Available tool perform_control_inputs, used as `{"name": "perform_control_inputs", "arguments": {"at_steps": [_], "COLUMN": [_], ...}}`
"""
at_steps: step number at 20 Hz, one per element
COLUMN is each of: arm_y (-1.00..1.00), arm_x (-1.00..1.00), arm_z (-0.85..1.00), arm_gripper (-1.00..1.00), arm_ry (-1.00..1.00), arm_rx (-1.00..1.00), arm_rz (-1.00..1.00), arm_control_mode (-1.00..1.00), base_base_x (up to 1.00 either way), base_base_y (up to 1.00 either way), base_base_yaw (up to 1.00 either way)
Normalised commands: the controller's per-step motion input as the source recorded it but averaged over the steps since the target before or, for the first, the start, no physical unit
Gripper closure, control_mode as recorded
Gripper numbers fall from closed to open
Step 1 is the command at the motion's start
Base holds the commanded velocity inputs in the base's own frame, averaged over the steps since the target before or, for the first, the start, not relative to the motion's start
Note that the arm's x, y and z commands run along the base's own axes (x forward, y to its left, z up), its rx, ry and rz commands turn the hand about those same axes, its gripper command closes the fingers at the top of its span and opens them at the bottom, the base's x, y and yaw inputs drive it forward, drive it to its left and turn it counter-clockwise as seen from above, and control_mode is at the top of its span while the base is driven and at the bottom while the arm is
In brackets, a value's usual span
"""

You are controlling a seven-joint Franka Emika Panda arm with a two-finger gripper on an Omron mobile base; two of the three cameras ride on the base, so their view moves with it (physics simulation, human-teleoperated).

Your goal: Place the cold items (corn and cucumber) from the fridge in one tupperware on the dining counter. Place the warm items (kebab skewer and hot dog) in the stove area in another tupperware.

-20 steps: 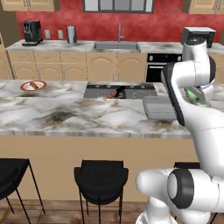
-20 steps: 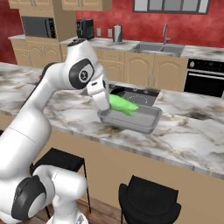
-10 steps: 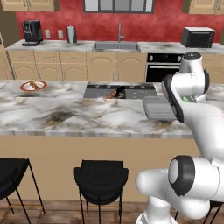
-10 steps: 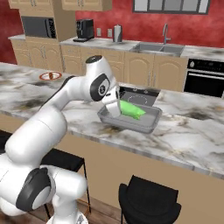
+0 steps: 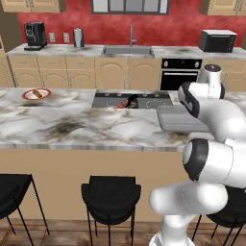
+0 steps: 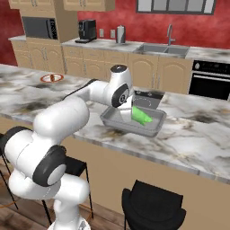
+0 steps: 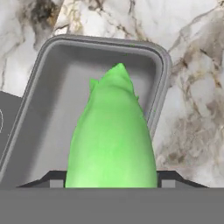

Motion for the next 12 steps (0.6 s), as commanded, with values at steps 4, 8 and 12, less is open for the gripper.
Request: {"name": "perform_control_inputs", "arguments": {"at_steps": [4, 8, 12], "arm_y": [-0.05, 0.00, 0.00], "arm_x": [0.67, 0.80, 0.84], "arm_z": [-0.32, -0.47, -0.70], "arm_gripper": [1.00, 1.00, 1.00], "arm_ry": [0.00, 0.00, 0.00], "arm_rx": [0.18, 0.10, 0.01], "arm_rz": [-0.06, -0.08, -0.08], "arm_control_mode": [-1.00, -1.00, -1.00], "base_base_x": [0.00, 0.00, 0.00], "base_base_y": [0.00, 0.00, 0.00], "base_base_yaw": [0.00, 0.00, 0.00]}}
